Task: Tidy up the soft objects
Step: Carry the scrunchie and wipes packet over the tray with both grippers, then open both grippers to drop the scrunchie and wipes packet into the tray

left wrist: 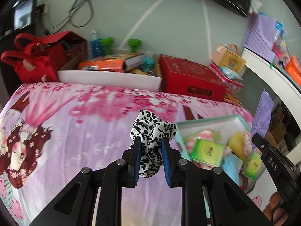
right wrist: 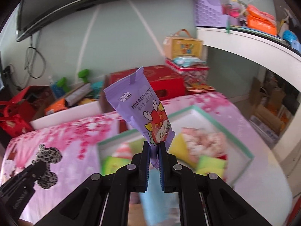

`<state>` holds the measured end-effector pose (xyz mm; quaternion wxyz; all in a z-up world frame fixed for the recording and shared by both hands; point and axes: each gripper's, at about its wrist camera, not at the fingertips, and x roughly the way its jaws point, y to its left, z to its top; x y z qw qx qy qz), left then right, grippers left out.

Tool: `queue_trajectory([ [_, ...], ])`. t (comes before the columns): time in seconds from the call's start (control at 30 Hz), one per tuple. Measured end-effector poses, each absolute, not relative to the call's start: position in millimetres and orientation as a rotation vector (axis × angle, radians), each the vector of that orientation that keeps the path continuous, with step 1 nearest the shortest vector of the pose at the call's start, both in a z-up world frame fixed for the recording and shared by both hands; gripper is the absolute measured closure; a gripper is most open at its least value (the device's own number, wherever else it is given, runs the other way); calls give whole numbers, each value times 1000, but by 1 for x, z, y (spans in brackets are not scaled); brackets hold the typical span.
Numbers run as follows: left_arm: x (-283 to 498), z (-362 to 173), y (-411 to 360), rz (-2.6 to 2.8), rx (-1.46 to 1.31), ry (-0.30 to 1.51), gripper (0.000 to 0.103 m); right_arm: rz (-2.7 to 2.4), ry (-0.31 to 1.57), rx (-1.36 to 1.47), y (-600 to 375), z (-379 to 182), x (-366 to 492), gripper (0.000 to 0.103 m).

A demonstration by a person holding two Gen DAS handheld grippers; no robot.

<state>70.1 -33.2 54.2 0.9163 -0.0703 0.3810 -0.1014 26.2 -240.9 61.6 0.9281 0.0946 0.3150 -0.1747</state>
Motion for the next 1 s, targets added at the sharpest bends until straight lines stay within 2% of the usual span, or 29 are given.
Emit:
queue_trajectory([
  [0.3, 61, 56, -94, -331, -54, 755, 81, -492, 673, 195, -293, 55, 11, 94],
  [0.77, 57, 50, -162, -477, 18, 732, 81, -480, 687, 194, -314, 47, 15, 93],
  [0.8, 58, 50, -163, -486, 10, 731, 80, -476, 686, 196, -313, 47, 16, 91],
  [1.0, 60, 48, -162, -510, -22, 745, 53, -433, 691, 245, -315, 45, 17, 90],
])
